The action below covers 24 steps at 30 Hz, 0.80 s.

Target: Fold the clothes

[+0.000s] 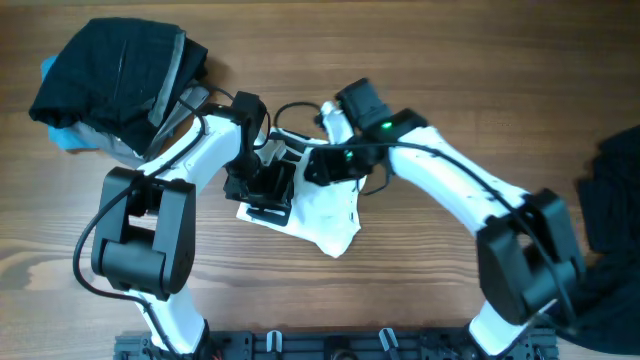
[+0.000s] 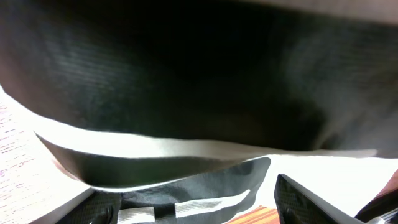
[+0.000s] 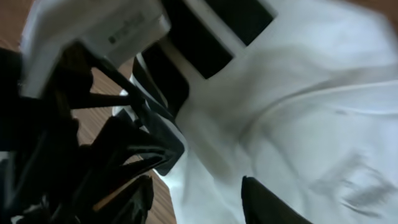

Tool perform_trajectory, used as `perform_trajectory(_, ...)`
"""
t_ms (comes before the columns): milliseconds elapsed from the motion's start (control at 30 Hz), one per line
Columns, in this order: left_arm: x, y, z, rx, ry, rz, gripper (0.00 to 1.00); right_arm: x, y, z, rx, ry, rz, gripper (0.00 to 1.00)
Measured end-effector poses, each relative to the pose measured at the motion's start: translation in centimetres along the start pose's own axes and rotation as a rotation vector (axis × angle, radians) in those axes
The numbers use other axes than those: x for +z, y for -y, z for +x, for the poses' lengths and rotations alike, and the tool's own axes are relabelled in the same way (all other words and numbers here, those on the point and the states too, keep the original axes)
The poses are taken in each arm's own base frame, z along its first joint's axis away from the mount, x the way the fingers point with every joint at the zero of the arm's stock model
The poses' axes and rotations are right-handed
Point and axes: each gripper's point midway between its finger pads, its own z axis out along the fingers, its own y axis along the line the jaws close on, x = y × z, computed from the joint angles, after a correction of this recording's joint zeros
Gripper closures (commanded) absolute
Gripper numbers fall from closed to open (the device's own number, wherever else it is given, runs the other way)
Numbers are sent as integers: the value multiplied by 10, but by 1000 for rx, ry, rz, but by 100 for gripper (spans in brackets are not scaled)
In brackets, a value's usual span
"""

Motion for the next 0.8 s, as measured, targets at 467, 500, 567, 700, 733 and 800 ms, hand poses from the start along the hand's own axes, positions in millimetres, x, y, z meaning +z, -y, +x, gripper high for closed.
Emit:
perform_trajectory(467, -5, -13, 27, -58, -107, -43, 12, 10, 35, -17, 149, 60, 82, 53)
perform_trajectory(500, -10, -12, 27, -61, -113, -46, 12, 10, 34, -18, 141, 65, 80, 56)
perform_trajectory(567, -25, -8, 17, -62, -91, -50, 12, 11, 32, -20, 131, 74, 75, 56)
perform_trajectory(700, -49, -2, 5, -68, -56, -54, 12, 13, 18, -26, 75, 90, 22, 56)
perform_trajectory(733, -52, -2, 5, -69, -58, -58, 13, 15, 14, -24, 66, 81, 11, 56)
perform_trajectory(800, -58, -4, 7, -75, -67, -80, 18, 19, 5, -19, 47, 67, 2, 66)
